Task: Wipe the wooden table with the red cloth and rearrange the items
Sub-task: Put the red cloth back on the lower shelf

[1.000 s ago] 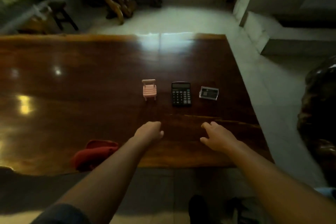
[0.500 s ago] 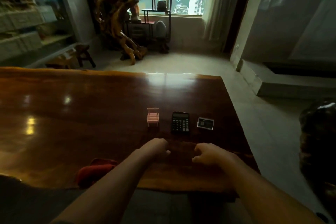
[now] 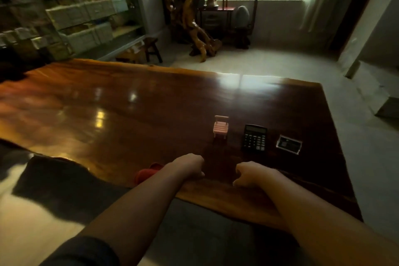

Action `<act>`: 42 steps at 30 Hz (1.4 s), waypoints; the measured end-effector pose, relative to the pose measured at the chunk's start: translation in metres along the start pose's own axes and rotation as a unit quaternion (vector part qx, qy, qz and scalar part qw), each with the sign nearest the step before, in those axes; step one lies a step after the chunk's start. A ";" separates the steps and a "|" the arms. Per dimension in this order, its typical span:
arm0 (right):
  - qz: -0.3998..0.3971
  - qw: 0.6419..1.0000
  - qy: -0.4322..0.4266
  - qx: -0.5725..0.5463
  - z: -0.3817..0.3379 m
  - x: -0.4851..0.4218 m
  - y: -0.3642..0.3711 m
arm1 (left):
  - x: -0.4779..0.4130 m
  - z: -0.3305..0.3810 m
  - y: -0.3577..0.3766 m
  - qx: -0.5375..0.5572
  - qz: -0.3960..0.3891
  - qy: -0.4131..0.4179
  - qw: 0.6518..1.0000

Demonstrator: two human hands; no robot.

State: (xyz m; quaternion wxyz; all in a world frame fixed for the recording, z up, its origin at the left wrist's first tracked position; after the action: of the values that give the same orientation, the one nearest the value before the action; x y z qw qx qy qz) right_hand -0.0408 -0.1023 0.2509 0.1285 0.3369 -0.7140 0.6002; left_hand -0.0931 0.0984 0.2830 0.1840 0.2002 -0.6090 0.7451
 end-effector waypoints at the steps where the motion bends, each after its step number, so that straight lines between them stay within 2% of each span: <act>1: -0.011 1.000 -0.013 0.006 -0.015 -0.010 0.004 | 0.002 -0.017 0.001 0.012 -0.004 -0.011 1.000; 6: -0.056 0.997 -0.060 -0.005 -0.093 -0.056 0.032 | 0.005 -0.106 0.013 0.053 -0.021 -0.053 0.997; 9: -0.069 0.995 -0.068 -0.035 -0.142 -0.084 0.050 | 0.000 -0.167 0.023 0.034 -0.035 -0.064 0.997; 12: -0.087 0.992 -0.065 -0.068 -0.188 -0.114 0.066 | -0.010 -0.224 0.030 0.038 -0.037 -0.059 0.997; 17: -0.088 0.995 -0.035 -0.039 -0.245 -0.167 0.088 | -0.052 -0.292 0.047 0.058 -0.068 -0.042 0.995; 20: -0.062 0.998 -0.020 0.005 -0.255 -0.186 0.094 | -0.081 -0.303 0.054 0.065 -0.094 -0.026 0.993; 24: -0.015 1.000 0.017 0.006 -0.251 -0.199 0.102 | -0.115 -0.298 0.062 0.075 -0.052 0.028 0.995; 27: -0.030 0.998 0.040 -0.027 -0.244 -0.207 0.115 | -0.136 -0.291 0.074 0.106 -0.058 0.056 0.991; 29: -0.068 0.996 0.040 -0.035 -0.241 -0.208 0.130 | -0.140 -0.287 0.087 0.072 -0.089 0.079 0.990; 31: -0.065 0.997 0.029 -0.006 -0.239 -0.207 0.147 | -0.136 -0.285 0.107 0.011 -0.112 0.098 0.989; 34: 0.015 0.999 0.031 0.025 -0.243 -0.201 0.168 | -0.118 -0.286 0.133 0.005 -0.053 0.086 0.995; 37: 0.031 0.999 0.038 0.007 -0.245 -0.194 0.183 | -0.107 -0.281 0.144 0.002 0.004 0.086 0.996; 39: 0.007 0.999 0.047 -0.026 -0.241 -0.188 0.188 | -0.108 -0.273 0.140 0.006 -0.017 0.094 0.995; 42: -0.038 0.995 0.063 -0.068 -0.226 -0.170 0.184 | -0.116 -0.255 0.128 -0.001 -0.123 0.129 0.984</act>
State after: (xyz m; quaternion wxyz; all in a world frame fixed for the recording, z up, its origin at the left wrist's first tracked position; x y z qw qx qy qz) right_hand -0.0816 0.1762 0.0642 0.2182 0.3159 -0.7302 0.5651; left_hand -0.0800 0.3211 0.0701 0.3517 0.1758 -0.5520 0.7354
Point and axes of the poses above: each hand's wrist, its own x-axis away from the middle knuckle, its own y-axis out of the palm, z = x × y, the point moved 1 cm from there along -x, towards the middle knuckle, and after that the axes turned 2 degrees about -x, right-handed, at the moved point
